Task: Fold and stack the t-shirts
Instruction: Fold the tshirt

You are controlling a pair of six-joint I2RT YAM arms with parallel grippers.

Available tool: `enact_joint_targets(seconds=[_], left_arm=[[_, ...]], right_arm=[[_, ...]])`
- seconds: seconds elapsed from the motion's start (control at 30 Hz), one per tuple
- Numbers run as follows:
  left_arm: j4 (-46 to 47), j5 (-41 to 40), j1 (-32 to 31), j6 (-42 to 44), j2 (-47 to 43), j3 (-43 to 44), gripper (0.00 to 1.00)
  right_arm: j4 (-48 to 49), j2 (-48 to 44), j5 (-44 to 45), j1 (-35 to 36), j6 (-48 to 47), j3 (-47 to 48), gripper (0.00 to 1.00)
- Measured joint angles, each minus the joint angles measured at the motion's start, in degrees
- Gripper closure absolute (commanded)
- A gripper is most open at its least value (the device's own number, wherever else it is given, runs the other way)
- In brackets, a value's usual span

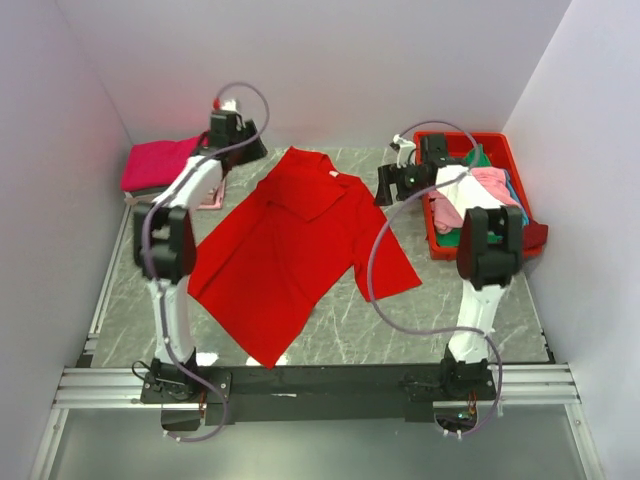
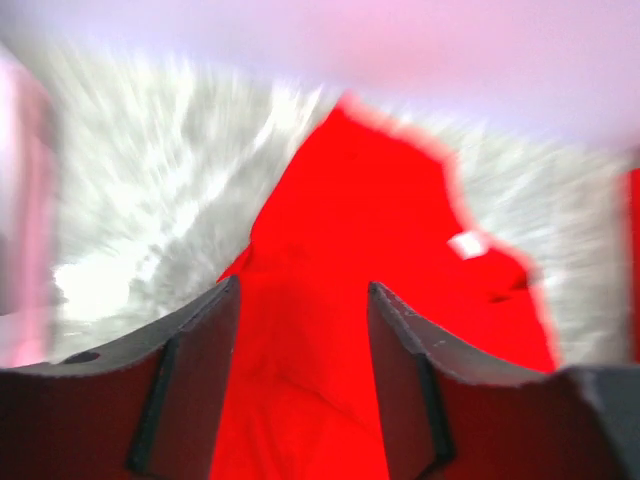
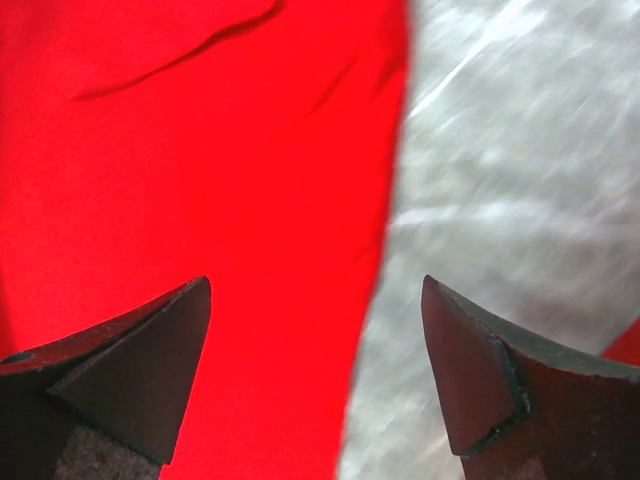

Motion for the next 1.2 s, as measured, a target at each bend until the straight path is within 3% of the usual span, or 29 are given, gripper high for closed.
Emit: enact_joint_targets(seconds=[0.17, 0.33, 0.53, 0.77, 0.93, 1.07, 1.13, 1.2], left_arm=[[5.5, -3.0, 0.2, 3.7, -23.8, -11.9, 0.25], [12.1, -4.5, 2.4, 5.0, -52.0, -30.6, 0.24], [10.4, -5.7, 3.9, 5.9, -72.9, -50.9, 0.23], [1.0, -3.8, 3.9, 4.1, -83.2, -64.4, 0.24], [-2.2, 3.7, 3.9, 0.9, -86.6, -68.0, 0.27], [-4.0, 10.9, 3.9, -0.8, -86.3, -69.4, 0.29], [-4.8, 14.6, 3.8, -1.5, -86.1, -70.1, 0.3], [-5.8, 17.6, 3.1, -1.9, -85.6, -70.1, 0.31]], right_arm=[[-4.7, 11.4, 3.6, 0.4, -0.2, 10.9, 0.18], [-9.8, 14.9, 5.3, 1.2, -1.0, 13.0, 0.27], [-13.1, 17.2, 5.0, 2.6, -2.1, 15.6, 0.51], [-15.5, 17.9, 5.6, 3.0, -1.8, 17.3, 0.82], [-15.9, 19.1, 7.9, 3.0, -0.1, 20.8, 0.96], [-16.2, 19.7, 10.9, 2.9, 1.4, 23.2, 0.97], [-16.3, 20.7, 11.8, 2.8, 1.8, 25.4, 0.87], [-16.4, 21.6, 12.2, 2.6, 1.9, 26.8, 0.85]])
